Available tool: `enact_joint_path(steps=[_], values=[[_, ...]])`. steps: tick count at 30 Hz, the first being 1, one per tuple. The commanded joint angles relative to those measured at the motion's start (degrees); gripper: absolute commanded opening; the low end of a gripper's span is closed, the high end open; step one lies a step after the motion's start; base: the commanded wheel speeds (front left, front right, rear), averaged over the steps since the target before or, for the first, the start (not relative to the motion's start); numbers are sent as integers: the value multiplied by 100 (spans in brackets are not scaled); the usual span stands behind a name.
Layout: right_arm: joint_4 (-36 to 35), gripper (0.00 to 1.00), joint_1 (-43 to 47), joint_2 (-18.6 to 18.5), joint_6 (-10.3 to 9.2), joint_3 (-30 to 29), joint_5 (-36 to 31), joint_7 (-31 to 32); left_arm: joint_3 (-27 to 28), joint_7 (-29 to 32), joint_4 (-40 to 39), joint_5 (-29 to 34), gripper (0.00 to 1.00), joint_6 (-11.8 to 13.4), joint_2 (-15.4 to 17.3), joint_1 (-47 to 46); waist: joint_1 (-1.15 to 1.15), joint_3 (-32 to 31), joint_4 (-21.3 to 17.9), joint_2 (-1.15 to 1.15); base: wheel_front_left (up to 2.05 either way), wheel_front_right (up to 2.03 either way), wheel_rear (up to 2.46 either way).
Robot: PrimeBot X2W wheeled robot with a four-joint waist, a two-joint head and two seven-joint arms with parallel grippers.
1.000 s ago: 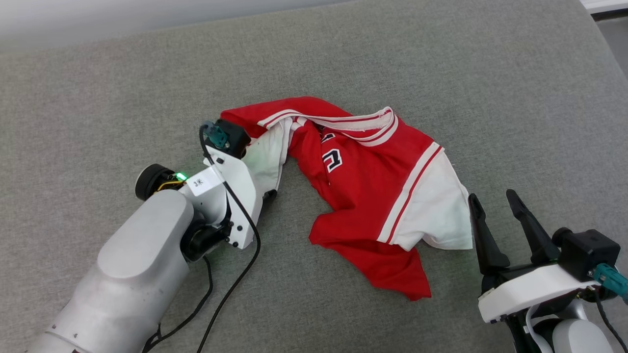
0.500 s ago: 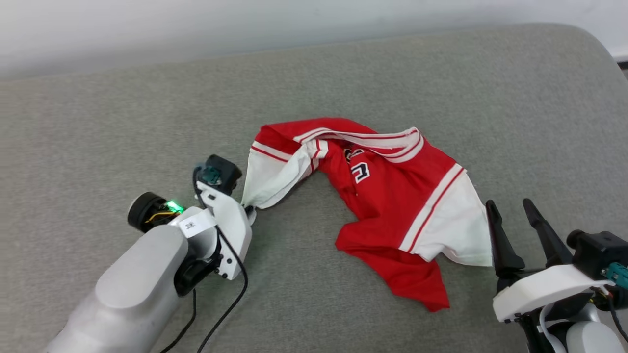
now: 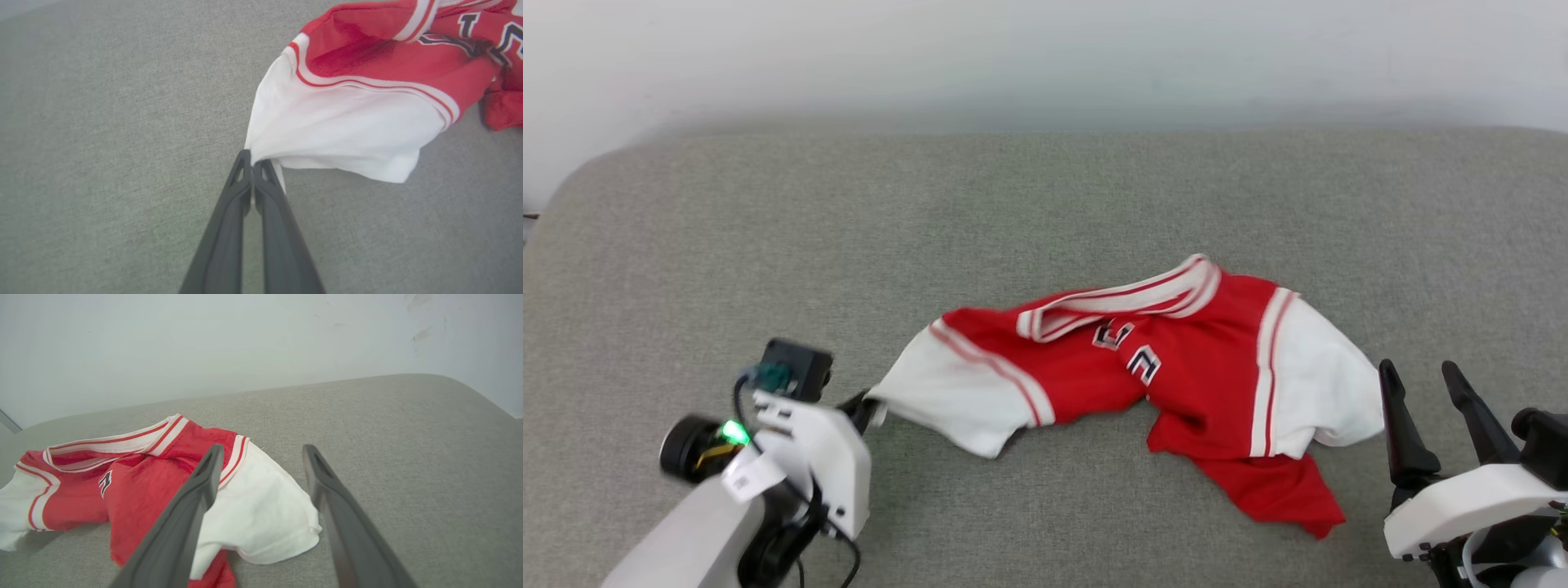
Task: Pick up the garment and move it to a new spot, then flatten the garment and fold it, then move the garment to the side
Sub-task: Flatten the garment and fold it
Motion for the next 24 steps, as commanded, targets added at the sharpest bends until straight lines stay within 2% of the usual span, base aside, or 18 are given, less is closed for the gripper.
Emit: enact_joint_path(steps=[1, 7, 11, 12, 13, 14, 15, 24], values=[[-49, 100, 74, 5, -2, -22, -23, 10, 60, -27, -56, -87, 0, 81, 48, 181, 0, -52, 45, 0, 0, 0, 0], [-147, 100, 221, 6, -2, -134, -10, 116, 300, -258, -255, -443, 0, 422, 180, 1049, 0, -144, 77, 0, 0, 0, 0], [-136, 100, 318, 6, -2, -177, 37, 186, 362, -519, -281, -582, 0, 493, 27, 1417, 0, -235, 60, 0, 0, 0, 0], [-127, 100, 345, 6, -2, -190, 44, 206, 367, -584, -287, -609, 24, 512, -14, 1471, 0, -260, 57, 0, 0, 0, 0], [-125, 100, 365, 6, -2, -202, 55, 205, 350, -593, -280, -641, 42, 521, -49, 1543, 0, -287, 55, 0, 0, 0, 0], [-124, 100, 380, 5, -2, -219, 50, 234, 381, -690, -307, -652, 97, 539, -100, 1563, 0, -315, 55, 0, 0, 0, 0], [-128, 100, 393, 6, -2, -223, 45, 257, 426, -799, -325, -653, 100, 540, -125, 1564, 0, -341, 50, 0, 0, 0, 0], [-176, 100, 434, 5, -2, -313, 74, 403, 574, -1589, -798, -308, 100, 804, -155, 1614, 0, -530, 41, 0, 0, 0, 0]])
